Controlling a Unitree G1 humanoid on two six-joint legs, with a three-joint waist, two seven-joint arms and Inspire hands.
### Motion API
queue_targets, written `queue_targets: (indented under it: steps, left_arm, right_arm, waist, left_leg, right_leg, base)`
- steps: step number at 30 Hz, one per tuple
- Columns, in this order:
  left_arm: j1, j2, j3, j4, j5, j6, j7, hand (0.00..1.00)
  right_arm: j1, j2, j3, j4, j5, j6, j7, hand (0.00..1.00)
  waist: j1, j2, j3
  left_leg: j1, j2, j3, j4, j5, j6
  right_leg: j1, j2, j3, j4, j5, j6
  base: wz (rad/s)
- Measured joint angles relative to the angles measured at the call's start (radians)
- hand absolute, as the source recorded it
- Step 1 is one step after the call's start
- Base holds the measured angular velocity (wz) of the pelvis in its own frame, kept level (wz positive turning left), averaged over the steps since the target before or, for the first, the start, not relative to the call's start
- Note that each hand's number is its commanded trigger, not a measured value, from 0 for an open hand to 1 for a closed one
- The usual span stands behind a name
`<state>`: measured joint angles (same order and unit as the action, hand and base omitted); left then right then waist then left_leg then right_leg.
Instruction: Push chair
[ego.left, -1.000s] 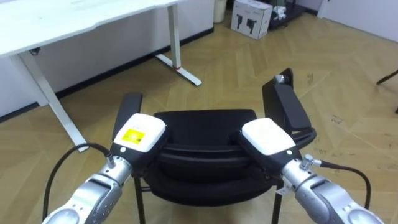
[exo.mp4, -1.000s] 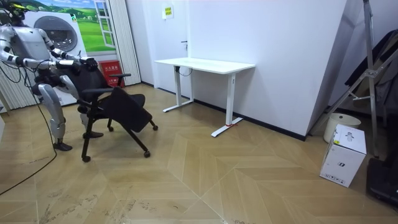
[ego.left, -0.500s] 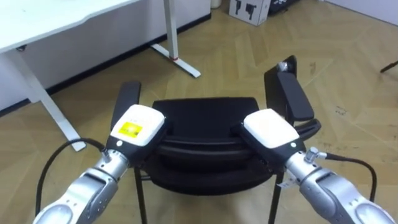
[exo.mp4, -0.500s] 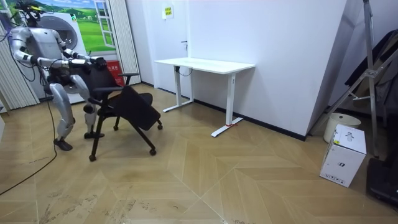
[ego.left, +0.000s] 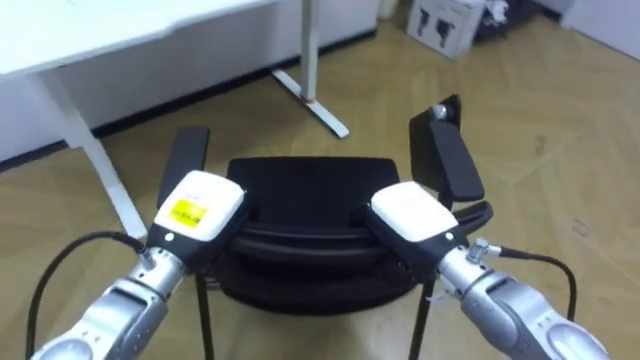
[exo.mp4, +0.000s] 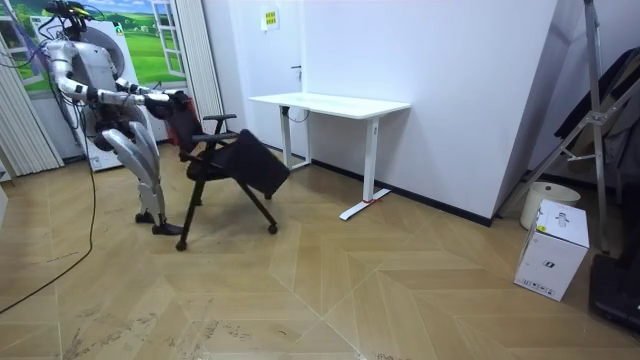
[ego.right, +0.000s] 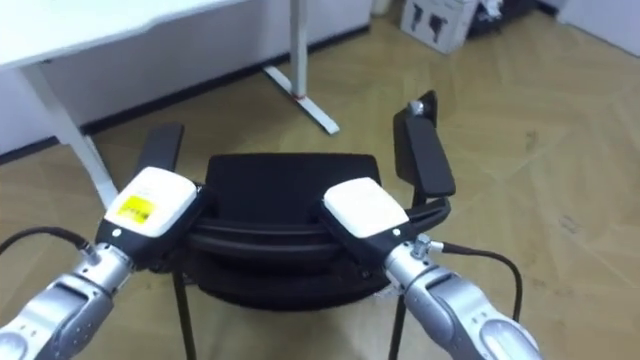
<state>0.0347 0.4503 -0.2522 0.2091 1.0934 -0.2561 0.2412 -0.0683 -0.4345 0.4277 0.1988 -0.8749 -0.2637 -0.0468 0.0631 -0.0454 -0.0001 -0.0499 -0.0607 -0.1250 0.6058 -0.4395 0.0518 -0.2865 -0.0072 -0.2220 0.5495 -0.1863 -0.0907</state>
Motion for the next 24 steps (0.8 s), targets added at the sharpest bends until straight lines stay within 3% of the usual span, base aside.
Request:
queue_targets:
  steps: [1,2,3,4,5,7,9,11,15,17,18,19,20,22,24]
  left_arm:
    - [-0.003,-0.012,-0.001,0.002,0.0,0.009,-0.002,1.0]
    - [-0.006,-0.018,-0.003,0.008,0.0,0.01,-0.003,1.0]
    - [-0.012,-0.021,-0.006,0.017,0.0,0.011,-0.005,1.0]
    - [-0.013,-0.018,-0.006,0.015,0.0,0.011,-0.004,1.0]
    - [-0.011,-0.017,-0.006,0.016,0.0,0.011,0.0,1.0]
    - [-0.012,-0.011,-0.007,0.017,-0.005,0.012,0.014,1.0]
    - [-0.017,-0.008,-0.007,0.013,-0.008,0.015,0.021,1.0]
    - [-0.021,-0.01,-0.006,0.005,-0.008,0.023,0.031,1.0]
    - [-0.022,-0.02,-0.007,-0.002,-0.006,0.029,0.038,1.0]
    - [-0.02,-0.021,-0.006,-0.018,-0.002,0.035,0.038,1.0]
    - [-0.019,-0.02,-0.005,-0.024,-0.002,0.038,0.038,1.0]
    - [-0.016,-0.02,-0.003,-0.031,0.0,0.041,0.039,1.0]
    - [-0.013,-0.02,0.0,-0.034,0.001,0.041,0.041,1.0]
    - [-0.012,-0.021,0.0,-0.036,0.002,0.041,0.039,1.0]
    - [-0.012,-0.021,0.001,-0.047,0.005,0.042,0.033,1.0]
  right_arm:
    - [-0.01,0.0,-0.001,0.008,-0.001,0.006,0.005,1.0]
    - [-0.015,0.0,-0.001,0.017,0.0,0.005,0.006,1.0]
    - [-0.022,0.001,-0.001,0.027,-0.001,0.002,0.013,1.0]
    - [-0.025,0.001,-0.001,0.029,0.002,0.001,0.017,1.0]
    - [-0.025,0.001,-0.001,0.03,0.005,-0.002,0.015,1.0]
    - [-0.029,0.001,-0.001,0.031,0.01,-0.009,0.011,1.0]
    - [-0.036,0.001,-0.001,0.033,0.009,-0.011,0.0,1.0]
    - [-0.046,0.001,-0.001,0.036,0.008,-0.01,-0.006,1.0]
    - [-0.05,-0.004,-0.008,0.035,0.007,-0.01,-0.016,1.0]
    - [-0.048,-0.011,-0.015,0.021,-0.001,-0.01,-0.018,1.0]
    - [-0.049,-0.01,-0.017,0.018,-0.003,-0.01,-0.019,1.0]
    - [-0.049,-0.011,-0.019,0.014,-0.01,-0.01,-0.026,1.0]
    - [-0.049,-0.01,-0.02,0.011,-0.017,-0.01,-0.026,1.0]
    - [-0.047,-0.012,-0.02,0.01,-0.017,-0.01,-0.026,1.0]
    - [-0.041,-0.016,-0.027,-0.001,-0.017,-0.01,-0.026,1.0]
  waist:
    - [0.007,0.006,0.0024]
    - [0.011,0.008,0.0039]
    - [0.022,0.01,0.0069]
    - [0.025,0.004,0.0105]
    - [0.025,0.003,0.0112]
    - [0.032,-0.003,0.014]
    - [0.045,-0.017,0.0199]
    - [0.054,-0.032,0.0266]
    - [0.065,-0.05,0.0245]
    - [0.054,-0.052,0.0203]
    - [0.055,-0.053,0.0194]
    - [0.054,-0.061,0.0211]
    - [0.055,-0.055,0.0167]
    - [0.05,-0.056,0.0169]
    - [0.052,-0.055,0.0154]
  left_leg:
    - [-0.001,0.027,0.043,0.07,-0.013,-0.014]
    - [-0.006,0.042,0.065,0.11,-0.011,-0.019]
    - [-0.032,0.07,0.099,0.213,0.009,-0.054]
    - [-0.073,0.089,0.111,0.323,0.052,-0.091]
    - [-0.095,0.097,0.115,0.368,0.082,-0.097]
    - [-0.159,0.13,0.138,0.489,0.191,-0.101]
    - [-0.187,0.152,0.149,0.516,0.204,-0.099]
    - [-0.232,0.187,0.155,0.472,0.2,-0.101]
    - [-0.299,0.186,0.178,0.244,0.2,-0.102]
    - [-0.336,0.168,0.194,0.045,0.217,-0.117]
    - [-0.341,0.16,0.208,-0.006,0.222,-0.119]
    - [-0.343,0.14,0.231,-0.095,0.25,-0.116]
    - [-0.338,0.125,0.246,-0.145,0.289,-0.104]
    - [-0.323,0.111,0.275,-0.179,0.334,-0.092]
    - [-0.319,0.101,0.287,-0.188,0.359,-0.072]
  right_leg:
    - [0.019,0.015,-0.004,0.028,-0.027,-0.033]
    - [0.032,0.021,-0.006,0.034,-0.042,-0.036]
    - [0.059,0.027,-0.021,0.046,-0.071,-0.051]
    - [0.074,0.027,-0.038,0.064,-0.101,-0.058]
    - [0.082,0.027,-0.047,0.068,-0.115,-0.061]
    - [0.112,0.027,-0.075,0.078,-0.149,-0.068]
    - [0.126,0.027,-0.083,0.077,-0.162,-0.088]
    - [0.15,0.026,-0.102,0.052,-0.171,-0.096]
    - [0.173,0.023,-0.118,-0.003,-0.174,-0.097]
    - [0.186,0.018,-0.148,-0.028,-0.177,-0.106]
    - [0.186,0.013,-0.157,-0.029,-0.178,-0.106]
    - [0.19,0.007,-0.163,-0.031,-0.181,-0.102]
    - [0.204,0.005,-0.167,-0.043,-0.184,-0.098]
    - [0.232,0.004,-0.18,-0.066,-0.188,-0.091]
    - [0.239,0.003,-0.181,-0.067,-0.199,-0.07]
  base:
    - [0.3]
    - [0.31]
    - [0.31]
    - [0.35]
    - [0.44]
    - [0.41]
    - [0.21]
    - [0.19]
    - [0.24]
    - [0.21]
    - [0.28]
    - [0.18]
    - [0.17]
    - [0.21]
    - [0.15]
